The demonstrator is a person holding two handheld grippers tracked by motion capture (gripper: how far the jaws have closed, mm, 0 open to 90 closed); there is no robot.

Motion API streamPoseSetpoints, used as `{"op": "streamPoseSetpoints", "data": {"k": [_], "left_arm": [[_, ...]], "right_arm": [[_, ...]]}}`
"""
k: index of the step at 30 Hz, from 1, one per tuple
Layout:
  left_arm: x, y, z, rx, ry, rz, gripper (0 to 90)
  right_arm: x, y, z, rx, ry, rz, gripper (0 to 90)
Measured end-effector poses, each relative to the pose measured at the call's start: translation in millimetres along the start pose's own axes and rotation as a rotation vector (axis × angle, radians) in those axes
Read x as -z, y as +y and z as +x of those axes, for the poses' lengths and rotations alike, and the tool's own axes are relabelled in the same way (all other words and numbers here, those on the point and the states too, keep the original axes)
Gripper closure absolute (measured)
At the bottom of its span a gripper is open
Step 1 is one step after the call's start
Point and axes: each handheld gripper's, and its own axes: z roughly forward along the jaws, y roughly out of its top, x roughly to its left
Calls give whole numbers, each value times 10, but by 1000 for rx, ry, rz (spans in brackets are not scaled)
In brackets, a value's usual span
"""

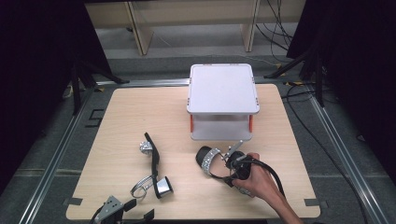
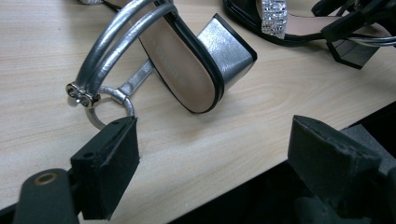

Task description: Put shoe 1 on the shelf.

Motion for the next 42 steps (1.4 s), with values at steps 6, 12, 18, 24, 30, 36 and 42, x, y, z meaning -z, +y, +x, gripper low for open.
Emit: {"op": "streamPoseSetpoints", "data": {"k": [6, 12, 18, 24, 30, 36, 42], "left_arm": [[24, 2, 0, 6, 7, 11, 161], [11, -3, -5, 3, 3, 6, 161], [4, -6, -8, 5, 1, 3, 161], [20, -2, -4, 4, 2, 7, 161], [2, -5, -5, 15, -3, -8, 161], [8, -2, -6, 14, 6, -2, 161], [11, -4, -13, 17, 6, 0, 162]], "right_arm": [[-121, 21, -5, 11, -16, 63, 354], [-172, 39, -49, 36, 8, 84, 360], [-213, 69, -45, 84, 30, 96, 417], [-205, 66, -20, 96, 9, 93, 428], [-95, 58, 2, 94, 23, 59, 429], [104, 167, 15, 113, 33, -1, 429], [318, 438, 39, 136, 53, -31, 429]]}}
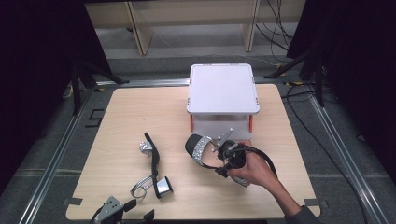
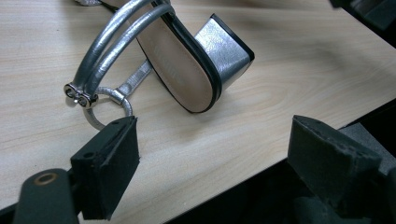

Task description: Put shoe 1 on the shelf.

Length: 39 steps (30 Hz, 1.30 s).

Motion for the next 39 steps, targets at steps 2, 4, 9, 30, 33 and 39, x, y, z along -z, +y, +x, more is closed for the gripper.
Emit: {"op": "streamPoseSetpoints", "data": {"k": [2, 4, 9, 30, 33, 39], "left_arm": [[-3, 0, 2, 3, -3, -5, 161], [-1, 1, 0, -1, 0, 1, 161], [-8, 0, 10, -2, -8, -8, 161], [-4, -6, -40, -45, 3, 15, 161], [-14, -9, -34, -43, -7, 2, 161], [-19, -11, -33, -47, -6, 11, 159]], "right_arm": [[62, 109, -14, 11, 21, -27, 429], [121, 228, -19, 16, 35, -36, 429], [286, 556, -43, 13, 62, -69, 429], [908, 1626, -993, -209, -56, -138, 429], [916, 1659, -1190, -275, -92, -121, 429], [827, 1674, -1530, -430, -143, -87, 429]]}}
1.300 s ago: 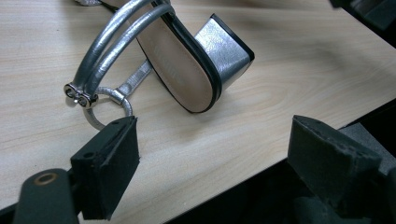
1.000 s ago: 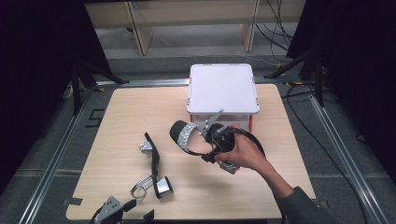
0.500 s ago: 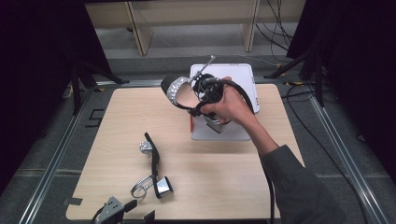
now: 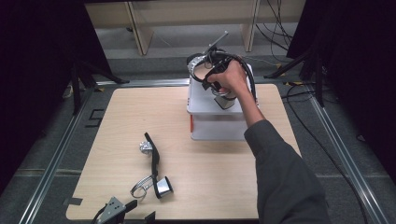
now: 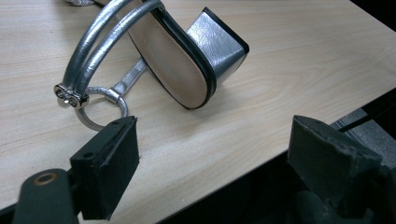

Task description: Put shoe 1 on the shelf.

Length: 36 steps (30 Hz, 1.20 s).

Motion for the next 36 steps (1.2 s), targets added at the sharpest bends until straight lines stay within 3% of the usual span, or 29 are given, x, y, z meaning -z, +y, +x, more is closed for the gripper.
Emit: {"op": "streamPoseSetpoints", "data": {"k": [2, 5, 6, 8, 11, 13, 16, 17, 20, 23, 25, 27, 29, 30, 31, 33, 36], "left_arm": [[0, -3, -3, -1, -1, 2, 158], [9, 5, -3, -2, 3, 12, 158], [4, 2, -2, -2, 0, 9, 158], [8, -1, -8, 4, 0, 11, 158], [17, 3, -3, 2, -1, 11, 158], [20, 1, -7, 3, -2, 14, 158], [16, 0, -9, 4, -8, 16, 158], [11, -1, -4, -2, -16, 11, 159], [12, -7, -5, 2, -21, 1, 159], [14, -6, -1, 2, -20, 2, 159], [22, -4, -9, -5, -16, 9, 159], [15, -7, -6, 0, -18, 2, 159], [15, -6, -6, -2, -13, 8, 160], [9, -8, -4, -7, -18, 3, 160], [11, -9, -10, -5, -17, 4, 160], [7, -8, -5, -2, -16, 0, 160], [2, -11, 1, -13, -10, 10, 160]], "right_arm": [[-66, 36, -46, -72, -23, 28, 429], [-144, 76, -98, -110, -26, 46, 428], [-175, 91, -108, -153, -17, 51, 428], [-240, 119, -123, -188, -31, 61, 428], [-330, 138, -170, -204, -41, 74, 428], [-390, 158, -178, -240, -46, 88, 428], [-466, 154, -255, -260, -50, 71, 427], [-481, 161, -265, -302, -57, 81, 427], [-520, 156, -294, -353, -74, 85, 424], [-502, 160, -297, -367, -66, 78, 405], [-509, 147, -299, -375, -34, 70, 341], [-453, 158, -281, -411, -22, 28, 297], [-341, 170, -272, -397, -7, -28, 299], [-289, 168, -276, -364, -3, -33, 280], [-255, 164, -270, -378, 8, -22, 283], [-129, 130, -307, -382, 46, -59, 303], [27, 52, -385, -347, 68, -98, 295]]}}
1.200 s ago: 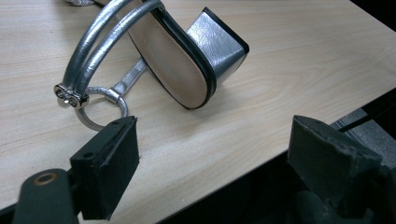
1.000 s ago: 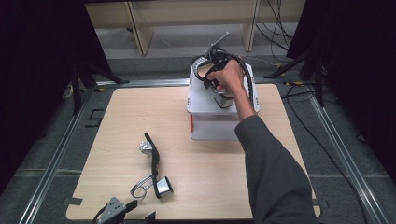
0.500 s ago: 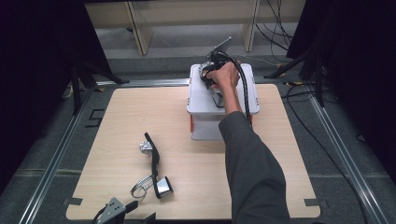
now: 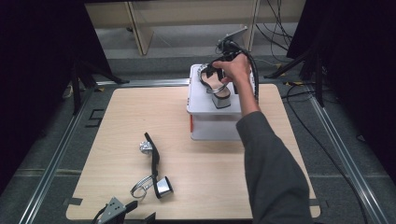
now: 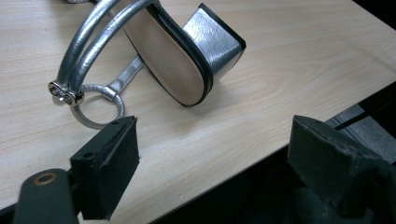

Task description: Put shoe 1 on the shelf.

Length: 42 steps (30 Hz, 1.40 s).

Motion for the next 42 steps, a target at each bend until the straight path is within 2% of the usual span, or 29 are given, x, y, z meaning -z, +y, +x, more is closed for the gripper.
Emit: {"op": "streamPoseSetpoints", "data": {"k": [1, 2, 3, 5, 7, 12, 13, 14, 15, 17, 18, 20, 22, 24, 26, 28, 31, 32, 33, 34, 35, 37, 39, 40, 42], "left_arm": [[-3, 0, -3, 0, 3, 0, 160], [-5, 0, -3, 0, 4, -1, 160], [-7, 1, -1, 2, 3, -2, 160], [-1, 5, 0, 4, 14, 9, 160], [-6, 3, 1, 9, 16, 9, 160], [-22, 0, 6, 13, 16, 2, 160], [-20, 0, 19, -5, 24, 15, 161], [-18, 1, 20, -5, 27, 15, 161], [-23, 1, 7, 13, 16, 0, 161], [-19, 2, 2, 14, 24, 11, 161], [-29, -3, 5, 13, 14, 1, 161], [-28, -2, 5, 18, 16, 1, 161], [-28, -2, 6, 19, 16, 2, 161], [-20, 0, 11, 7, 18, 7, 161], [-19, 1, 6, 14, 12, 0, 161], [-25, 0, 4, 11, 10, 3, 161], [-19, 2, -1, 4, 15, 12, 161], [-20, 3, 2, 8, 15, 9, 161], [-24, 2, 18, -4, 19, 14, 161], [-23, 1, 23, -10, 23, 21, 161], [-27, 0, 4, 8, 11, 3, 161], [-25, 0, 5, 9, 10, 2, 161], [-22, 1, 8, 14, 12, 3, 161], [-21, 0, 9, 12, 13, 4, 161], [-21, 0, 8, 12, 12, 2, 161]], "right_arm": [[24, -14, -38, 31, -1, -16, 292], [82, -39, -72, 38, 19, -14, 288], [116, -57, -90, 44, 15, -18, 288], [207, -105, -149, 60, 63, -31, 289], [284, -155, -185, 80, 83, -42, 289], [409, -311, -203, 137, 96, -31, 287], [407, -346, -203, 148, 92, -26, 287], [397, -390, -198, 159, 98, -8, 287], [385, -416, -193, 166, 98, -3, 287], [344, -481, -163, 180, 102, 30, 287], [320, -495, -152, 192, 103, 40, 287], [276, -508, -109, 189, 105, 69, 288], [244, -502, -74, 195, 117, 72, 264], [216, -490, -18, 216, 94, 76, 235], [219, -490, 38, 204, 80, 89, 219], [211, -493, 65, 201, 89, 87, 219], [204, -499, 88, 194, 130, 78, 220], [212, -503, 110, 168, 142, 80, 239], [210, -498, 118, 171, 174, 66, 276], [222, -506, 155, 157, 204, 70, 247], [215, -508, 170, 179, 202, 59, 244], [226, -511, 206, 221, 144, 57, 247], [278, -532, 224, 208, 150, 50, 248], [301, -551, 222, 234, 155, 23, 247], [384, -631, 243, 270, 143, 17, 245]]}}
